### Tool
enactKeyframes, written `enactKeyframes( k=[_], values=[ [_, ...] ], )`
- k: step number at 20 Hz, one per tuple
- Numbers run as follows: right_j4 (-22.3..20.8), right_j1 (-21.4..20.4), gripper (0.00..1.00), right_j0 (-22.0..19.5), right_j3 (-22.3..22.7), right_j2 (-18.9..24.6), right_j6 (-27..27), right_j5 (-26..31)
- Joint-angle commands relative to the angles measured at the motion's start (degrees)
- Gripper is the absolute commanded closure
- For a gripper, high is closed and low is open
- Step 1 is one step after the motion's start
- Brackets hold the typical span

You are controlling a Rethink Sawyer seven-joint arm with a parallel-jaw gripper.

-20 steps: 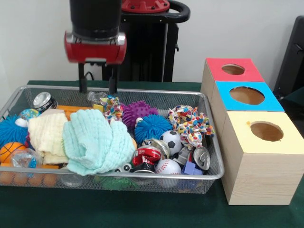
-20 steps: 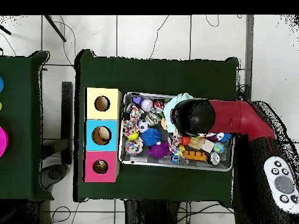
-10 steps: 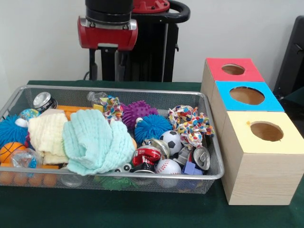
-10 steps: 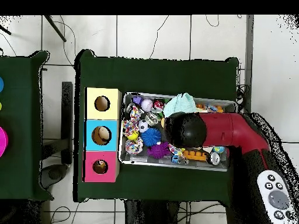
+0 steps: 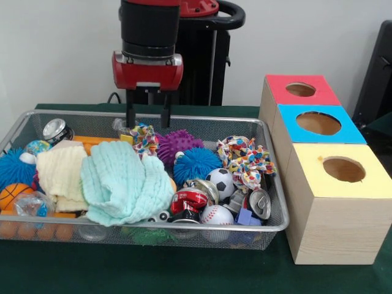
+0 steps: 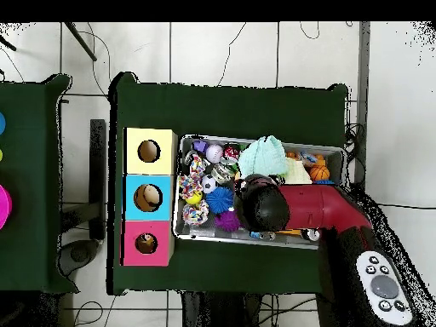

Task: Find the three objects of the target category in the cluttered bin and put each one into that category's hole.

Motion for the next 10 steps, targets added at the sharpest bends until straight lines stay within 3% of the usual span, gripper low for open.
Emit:
enactKeyframes(
  k=[1,10],
  values=[
    [0.44,5.67,0.00,3.28,7.90,-6.14,15.80,-8.77],
    [3.37,8.23,0.00,6.71,8.12,-9.88,15.51,-14.00]
  ],
)
